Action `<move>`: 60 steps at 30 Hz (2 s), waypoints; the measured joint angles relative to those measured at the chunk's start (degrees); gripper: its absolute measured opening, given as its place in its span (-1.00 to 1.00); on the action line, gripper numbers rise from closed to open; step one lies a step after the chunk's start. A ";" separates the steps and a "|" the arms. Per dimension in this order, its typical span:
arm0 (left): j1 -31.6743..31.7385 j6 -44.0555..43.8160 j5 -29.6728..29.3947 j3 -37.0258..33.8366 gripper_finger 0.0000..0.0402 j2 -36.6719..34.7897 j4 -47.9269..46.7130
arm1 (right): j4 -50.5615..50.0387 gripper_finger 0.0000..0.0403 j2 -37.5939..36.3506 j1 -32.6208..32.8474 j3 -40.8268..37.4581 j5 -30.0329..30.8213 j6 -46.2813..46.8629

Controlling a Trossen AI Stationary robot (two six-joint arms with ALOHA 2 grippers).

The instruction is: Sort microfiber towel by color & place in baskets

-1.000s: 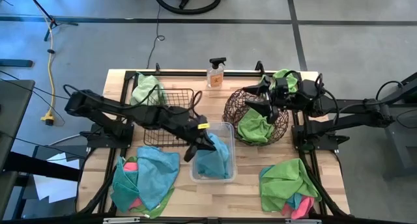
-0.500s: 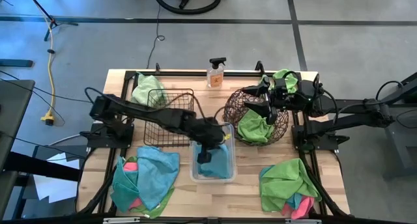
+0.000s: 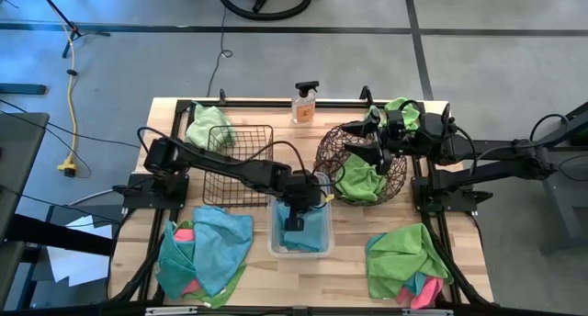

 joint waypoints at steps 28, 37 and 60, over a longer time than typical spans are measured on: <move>3.96 -3.45 12.37 -0.02 0.12 -8.95 -7.90 | 0.68 0.42 0.00 -0.02 -0.07 0.09 -0.42; 5.66 -3.49 14.45 -0.04 0.13 -18.69 -10.53 | 6.95 0.42 0.02 -0.02 -0.07 -0.04 0.07; -15.84 -29.70 -2.99 -13.83 0.13 -43.77 -19.08 | 2.72 0.42 0.15 -0.02 3.50 -0.83 -3.57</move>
